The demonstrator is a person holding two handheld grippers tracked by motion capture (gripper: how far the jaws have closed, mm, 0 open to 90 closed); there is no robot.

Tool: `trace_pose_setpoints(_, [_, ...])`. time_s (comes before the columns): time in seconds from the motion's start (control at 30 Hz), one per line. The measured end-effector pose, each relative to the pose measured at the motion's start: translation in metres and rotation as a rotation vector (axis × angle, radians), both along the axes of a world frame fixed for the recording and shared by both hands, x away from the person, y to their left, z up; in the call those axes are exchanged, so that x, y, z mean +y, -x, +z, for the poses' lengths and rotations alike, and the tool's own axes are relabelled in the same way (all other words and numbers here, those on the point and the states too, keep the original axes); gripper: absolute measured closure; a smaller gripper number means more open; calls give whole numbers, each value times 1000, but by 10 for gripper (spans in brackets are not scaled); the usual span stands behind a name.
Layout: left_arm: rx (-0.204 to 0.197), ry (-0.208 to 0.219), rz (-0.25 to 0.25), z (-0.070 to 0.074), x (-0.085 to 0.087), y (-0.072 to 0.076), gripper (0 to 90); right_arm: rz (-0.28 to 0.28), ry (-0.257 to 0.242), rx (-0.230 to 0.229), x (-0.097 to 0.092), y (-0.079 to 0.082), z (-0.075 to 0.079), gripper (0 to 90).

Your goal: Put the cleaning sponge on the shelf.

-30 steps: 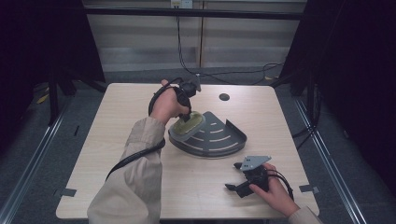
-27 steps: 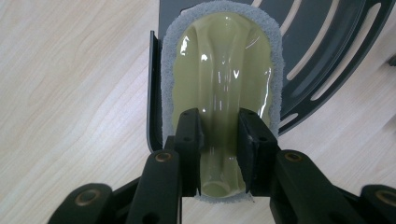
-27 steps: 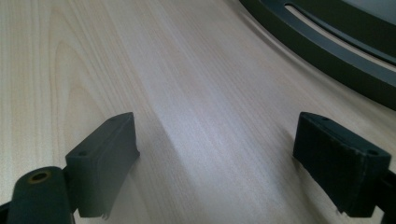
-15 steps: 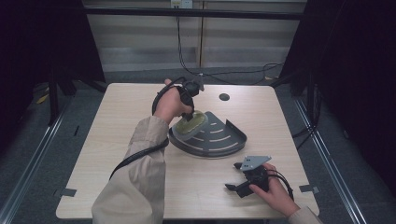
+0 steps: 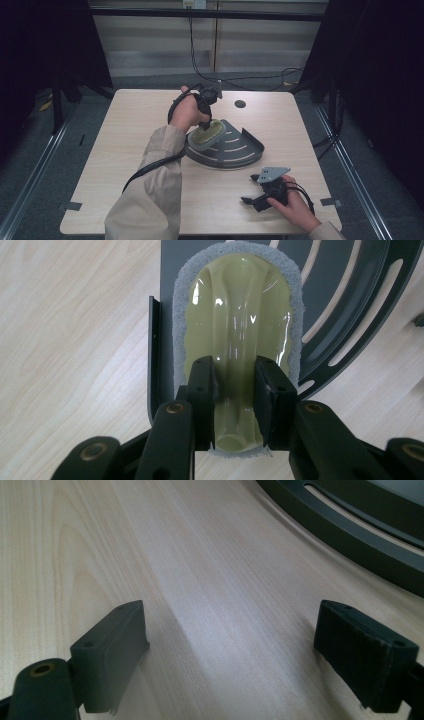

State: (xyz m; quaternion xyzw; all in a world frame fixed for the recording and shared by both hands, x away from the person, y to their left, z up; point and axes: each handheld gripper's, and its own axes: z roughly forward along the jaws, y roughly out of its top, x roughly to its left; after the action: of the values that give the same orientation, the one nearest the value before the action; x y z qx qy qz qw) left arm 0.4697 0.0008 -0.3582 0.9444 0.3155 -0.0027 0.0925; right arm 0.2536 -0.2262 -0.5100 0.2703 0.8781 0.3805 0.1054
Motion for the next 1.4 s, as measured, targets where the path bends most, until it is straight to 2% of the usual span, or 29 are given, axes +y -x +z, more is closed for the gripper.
trace_pose_setpoints(0.1, [8,-3,-11,-2,-1,-1,714,1,-1,4,0,0,0,131])
trace_pose_setpoints(0.7, [-4,-8,-4,-15,-1,-3,713,0,-3,3,0,1,0,131])
trace_pose_setpoints(0.87, [9,-7,-14,-20,1,-5,713,-1,-3,2,0,1,0,131])
trace_pose_setpoints(1.13, [7,-5,5,-29,3,-6,713,-3,-2,0,0,1,0,131])
trace_pose_setpoints(1.4, [5,-7,2,-36,3,-7,712,-3,-3,2,0,1,0,131])
